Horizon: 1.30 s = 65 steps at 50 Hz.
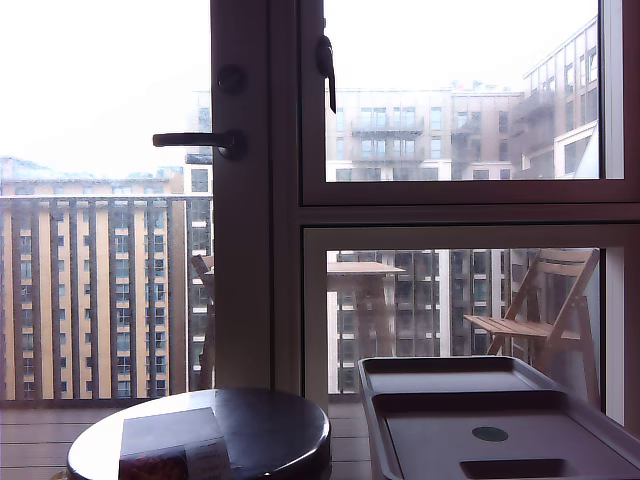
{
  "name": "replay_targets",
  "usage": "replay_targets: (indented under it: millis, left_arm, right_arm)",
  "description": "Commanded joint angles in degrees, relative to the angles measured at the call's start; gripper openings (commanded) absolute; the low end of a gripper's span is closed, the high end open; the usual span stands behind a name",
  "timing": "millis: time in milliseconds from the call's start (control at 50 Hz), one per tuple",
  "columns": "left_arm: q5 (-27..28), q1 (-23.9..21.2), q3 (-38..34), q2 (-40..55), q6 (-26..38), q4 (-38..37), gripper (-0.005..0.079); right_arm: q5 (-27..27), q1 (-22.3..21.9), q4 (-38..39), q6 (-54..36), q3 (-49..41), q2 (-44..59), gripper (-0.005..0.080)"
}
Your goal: First open the recycling bin's lid, then pick the cardboard sleeve and place it inside the bin before closing the lid
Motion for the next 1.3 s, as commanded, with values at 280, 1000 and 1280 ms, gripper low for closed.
replay_targets:
  millis: [280,1000,1280]
  left_arm:
    - [11.76,3.56,0.72,-0.83,-6.21,2.62,-0.0021]
    - [47.78,1.11,24.28,22.51,-29.86,-25.7,-0.0021]
    - [43.04,-4.48,24.33,39.89,-20.68,-27.96,-0.0021]
  right_arm:
    - [-8.46,-3.74,2.19,4.74,3.76,-0.37,-0.0013]
    - [-37.13,-3.69,-18.67,16.0,28.24,8.85,-0.0013]
    - [-38.97,-3.67,-32.87,4.42,31.39,24.06,-0.0013]
